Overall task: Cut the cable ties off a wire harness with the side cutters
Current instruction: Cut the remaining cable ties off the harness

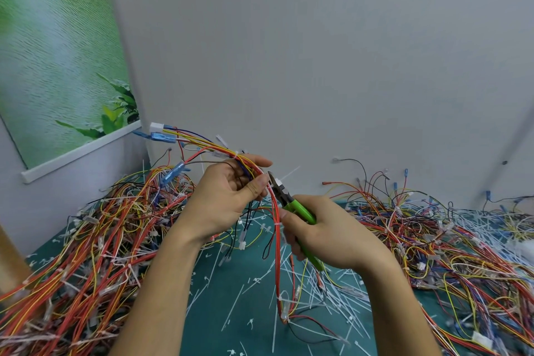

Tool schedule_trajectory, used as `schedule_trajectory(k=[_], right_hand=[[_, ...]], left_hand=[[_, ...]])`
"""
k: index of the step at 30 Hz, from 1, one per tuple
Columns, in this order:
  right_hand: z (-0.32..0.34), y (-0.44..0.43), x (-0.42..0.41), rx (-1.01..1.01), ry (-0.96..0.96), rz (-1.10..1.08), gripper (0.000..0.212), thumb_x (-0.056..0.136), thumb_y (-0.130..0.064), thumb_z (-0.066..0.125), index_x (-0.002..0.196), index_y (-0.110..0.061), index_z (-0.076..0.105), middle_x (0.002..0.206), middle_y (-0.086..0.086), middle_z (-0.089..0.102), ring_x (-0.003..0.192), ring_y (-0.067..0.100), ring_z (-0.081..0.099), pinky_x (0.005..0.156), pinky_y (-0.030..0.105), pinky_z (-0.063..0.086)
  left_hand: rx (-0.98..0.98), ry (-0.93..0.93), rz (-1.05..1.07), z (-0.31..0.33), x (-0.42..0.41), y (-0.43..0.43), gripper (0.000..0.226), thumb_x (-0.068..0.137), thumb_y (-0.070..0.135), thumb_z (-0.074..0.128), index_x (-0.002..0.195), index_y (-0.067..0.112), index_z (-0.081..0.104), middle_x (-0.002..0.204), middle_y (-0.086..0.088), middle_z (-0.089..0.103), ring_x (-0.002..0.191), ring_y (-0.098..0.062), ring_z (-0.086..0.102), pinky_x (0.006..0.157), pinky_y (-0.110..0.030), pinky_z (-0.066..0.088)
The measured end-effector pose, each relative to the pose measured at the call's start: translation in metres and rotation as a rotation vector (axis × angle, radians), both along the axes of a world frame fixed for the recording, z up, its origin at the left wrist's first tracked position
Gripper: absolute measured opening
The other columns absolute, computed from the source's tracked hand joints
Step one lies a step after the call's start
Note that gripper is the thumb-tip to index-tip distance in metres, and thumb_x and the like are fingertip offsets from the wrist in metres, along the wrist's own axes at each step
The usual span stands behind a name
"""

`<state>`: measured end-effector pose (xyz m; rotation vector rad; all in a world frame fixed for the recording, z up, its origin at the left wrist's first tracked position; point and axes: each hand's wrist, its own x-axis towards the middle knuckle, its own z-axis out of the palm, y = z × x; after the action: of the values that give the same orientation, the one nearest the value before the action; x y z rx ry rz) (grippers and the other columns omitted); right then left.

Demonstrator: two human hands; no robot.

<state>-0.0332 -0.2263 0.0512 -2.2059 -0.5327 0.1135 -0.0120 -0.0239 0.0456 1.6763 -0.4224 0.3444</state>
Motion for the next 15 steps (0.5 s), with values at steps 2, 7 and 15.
schedule_trajectory(k=[2, 7, 15], right_hand=[[-0.0003, 0.0016, -0.0012, 0.023, 0.029, 0.011, 0.032, 0.106, -0.036, 0.053, 0.091, -0.008, 0.06, 0.069, 0.001, 0.068, 0.06, 0.015, 0.07, 0.072, 0.049, 0.062], [-0.0004, 0.0035, -0.0011, 0.004, -0.004, 0.007, 0.035, 0.106, -0.036, 0.053, 0.091, -0.005, 0.058, 0.072, 0.015, 0.066, 0.059, 0.025, 0.069, 0.067, 0.051, 0.062], [-0.0006, 0.0009, -0.0027, 0.042, 0.005, 0.005, 0.033, 0.104, -0.037, 0.057, 0.091, -0.007, 0.058, 0.074, 0.012, 0.062, 0.054, 0.017, 0.062, 0.054, 0.034, 0.059]], left_hand=[[-0.001, 0.002, 0.0, -0.0006, 0.0005, 0.0005, 0.021, 0.093, 0.008, 0.068, 0.112, 0.016, 0.07, 0.082, 0.004, 0.075, 0.076, -0.011, 0.072, 0.072, -0.019, 0.056], [0.004, -0.011, -0.004, -0.0012, 0.0016, 0.0025, 0.02, 0.093, 0.008, 0.068, 0.111, 0.017, 0.07, 0.081, 0.006, 0.074, 0.076, -0.011, 0.071, 0.071, -0.018, 0.055], [-0.009, -0.025, -0.021, -0.0008, 0.0012, 0.0023, 0.02, 0.093, 0.011, 0.069, 0.11, 0.02, 0.071, 0.083, 0.006, 0.074, 0.076, -0.012, 0.071, 0.072, -0.019, 0.056]])
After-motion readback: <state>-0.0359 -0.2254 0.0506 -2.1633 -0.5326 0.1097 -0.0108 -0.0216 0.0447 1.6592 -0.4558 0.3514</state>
